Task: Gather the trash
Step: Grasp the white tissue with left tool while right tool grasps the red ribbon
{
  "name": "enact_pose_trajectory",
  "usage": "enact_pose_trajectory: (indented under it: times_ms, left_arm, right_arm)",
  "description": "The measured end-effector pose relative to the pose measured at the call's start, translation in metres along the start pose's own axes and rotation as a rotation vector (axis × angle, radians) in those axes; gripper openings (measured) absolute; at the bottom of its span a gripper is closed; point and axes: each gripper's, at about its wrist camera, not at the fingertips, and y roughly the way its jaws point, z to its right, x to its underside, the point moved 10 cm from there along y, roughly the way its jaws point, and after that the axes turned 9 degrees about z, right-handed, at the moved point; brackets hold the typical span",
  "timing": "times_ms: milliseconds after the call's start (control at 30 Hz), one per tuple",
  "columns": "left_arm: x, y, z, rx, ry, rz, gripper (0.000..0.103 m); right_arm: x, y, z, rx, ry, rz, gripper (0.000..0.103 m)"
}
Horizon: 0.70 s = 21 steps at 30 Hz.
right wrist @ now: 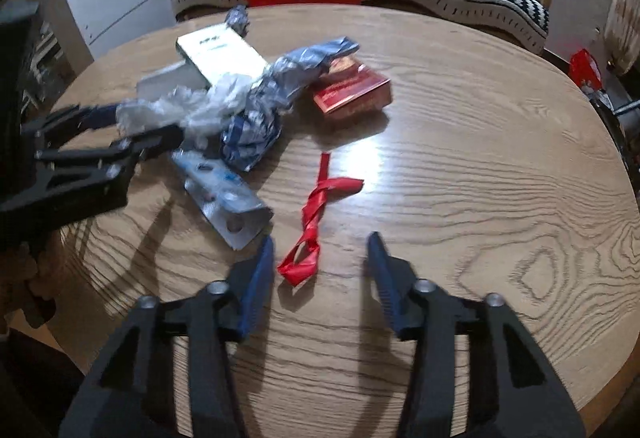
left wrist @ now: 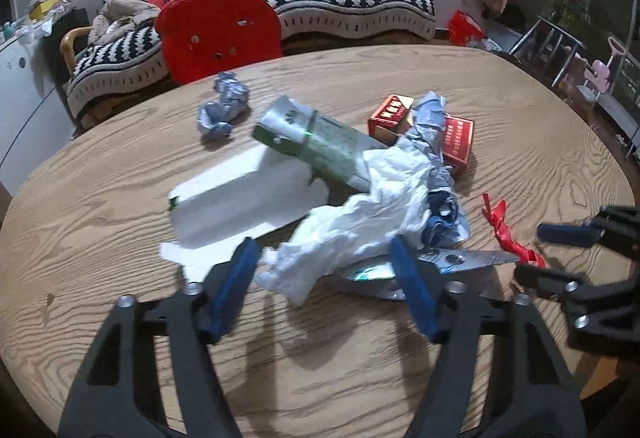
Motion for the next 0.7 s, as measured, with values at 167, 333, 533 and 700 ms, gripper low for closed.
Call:
enact_pose_trajectory:
  times_ms: [167, 333, 533, 700]
  left_arm:
    - [0.001, 0.003, 0.011, 0.015, 0.022, -0.024, 0.019]
    - [-0.004, -0.018, 0.016, 0.035, 0.006, -0.006, 0.012]
    - [-0.017, -0.054, 0.008, 0.026, -0.029, 0.048, 0.012]
    - [-0.020, -0.072, 0.009, 0.030, -0.051, 0.072, 0.012]
  right_arm:
    - [-0.002, -0.007, -0.003, 0.017, -0.036, 0.024, 0.019]
    - [-0.016, -0.032, 0.002, 0.011, -0.013, 0.092, 0.019]
    - [-0.023, -0.056, 0.012, 0.014, 0.014, 0.136, 0.019]
    - [-0.023, -0.067, 0.023, 0.023, 0.031, 0.152, 0.019]
